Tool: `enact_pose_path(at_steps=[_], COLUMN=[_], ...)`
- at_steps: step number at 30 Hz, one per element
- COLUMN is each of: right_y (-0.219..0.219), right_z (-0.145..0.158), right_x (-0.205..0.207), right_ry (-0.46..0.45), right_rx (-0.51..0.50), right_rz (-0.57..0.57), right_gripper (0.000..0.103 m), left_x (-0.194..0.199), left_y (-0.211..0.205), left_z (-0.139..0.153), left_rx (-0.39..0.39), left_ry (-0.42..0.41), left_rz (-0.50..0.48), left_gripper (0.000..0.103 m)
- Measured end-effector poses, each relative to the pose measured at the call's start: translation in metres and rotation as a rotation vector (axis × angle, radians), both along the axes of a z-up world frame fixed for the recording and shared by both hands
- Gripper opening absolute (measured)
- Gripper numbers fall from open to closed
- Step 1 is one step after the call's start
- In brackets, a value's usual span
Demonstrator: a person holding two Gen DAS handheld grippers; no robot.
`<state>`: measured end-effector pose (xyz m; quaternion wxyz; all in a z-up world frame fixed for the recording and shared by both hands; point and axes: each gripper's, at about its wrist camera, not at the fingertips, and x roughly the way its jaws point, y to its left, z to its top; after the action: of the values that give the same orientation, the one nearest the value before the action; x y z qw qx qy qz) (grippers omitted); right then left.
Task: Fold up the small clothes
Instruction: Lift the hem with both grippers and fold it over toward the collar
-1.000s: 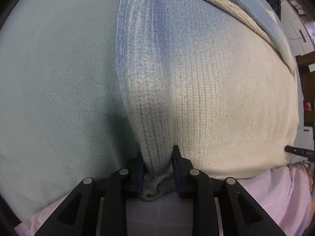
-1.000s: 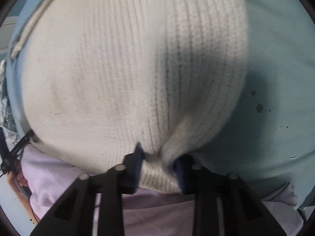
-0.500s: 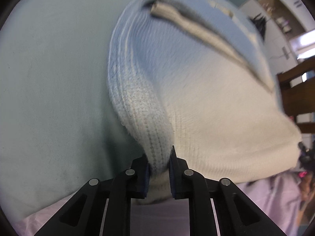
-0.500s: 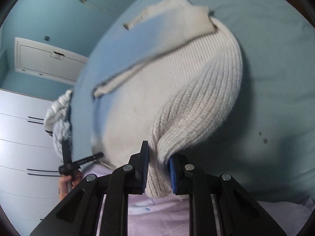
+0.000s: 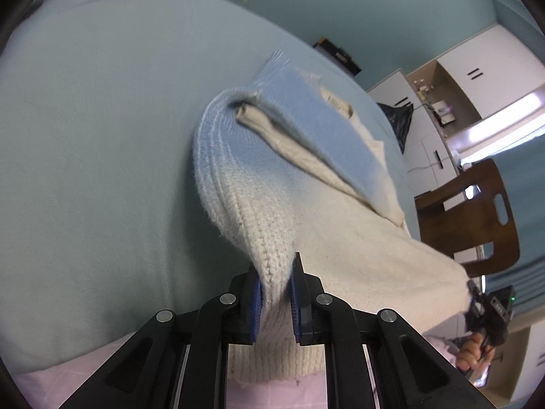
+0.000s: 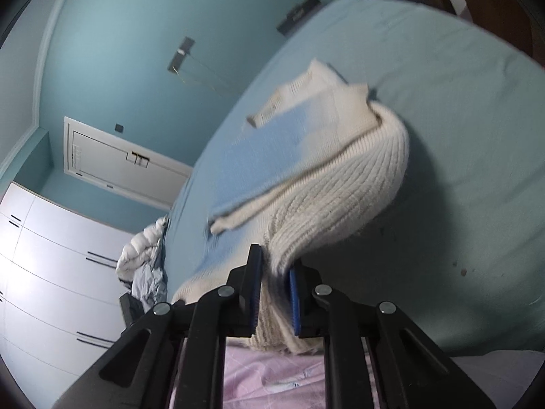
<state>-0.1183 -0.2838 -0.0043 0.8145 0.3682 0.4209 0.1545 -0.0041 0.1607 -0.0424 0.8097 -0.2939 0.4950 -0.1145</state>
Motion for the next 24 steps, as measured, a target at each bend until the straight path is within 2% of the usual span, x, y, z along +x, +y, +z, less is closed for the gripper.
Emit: enact_pose_path(at_steps=[2, 3, 5, 8, 12, 17, 19, 22, 24], right_y=[-0.001, -0.005, -0.007, -0.003, -0.006, -0.024, -0.027, -0.022, -0.017], right_z=[0.014, 0.021, 0.023, 0.004, -0.024, -0.021, -0.015, 0.006, 0.011], right_x=[-0.007, -0.012, -0.011, -0.002, 0.015, 0.015, 0.009, -0.003, -0.008], right_ry=[-0.076, -0.118, -0.132, -0.031, 0.131, 0.168, 0.149, 0.047, 0.012], right_rx=[-0.019, -0.012, 0.007, -0.085, -0.127, -0.11, -0.093, -0.093, -0.091], right_rz=[-0.016, -0.035, -0.041, -0.042, -0.053, -0.104, -0.102, -0.08, -0.079], right_gripper=[0.008, 0.004, 0.004, 0.003, 0.003, 0.003, 0.003, 0.003, 0.002], left_x=[-0.004, -0.006, -0.006, -0.006, -0.004, -0.006, -0.008, -0.011, -0.016], left_y=[0.002, 0.001, -0.003, -0.008, -0.017, -0.012, -0.01, -0.007, -0.004], left_z=[0.007, 0.011, 0.012, 0.003, -0.004, -0.002, -0.002, 0.002, 0.007], left_rx=[0.013, 0.016, 0.045, 0.07, 0.125, 0.116, 0.114, 0.105, 0.084], left_ry=[-0.029, -0.041, -0.038, -0.007, 0.025, 0.022, 0.021, 0.002, -0.017], left_rz=[0.006, 0.002, -0.014, -0.031, -0.043, -0.034, -0.025, -0.014, 0.0], left_gripper=[0.012, 0.012, 0.013, 0.013, 0.013, 0.013, 0.013, 0.013, 0.012])
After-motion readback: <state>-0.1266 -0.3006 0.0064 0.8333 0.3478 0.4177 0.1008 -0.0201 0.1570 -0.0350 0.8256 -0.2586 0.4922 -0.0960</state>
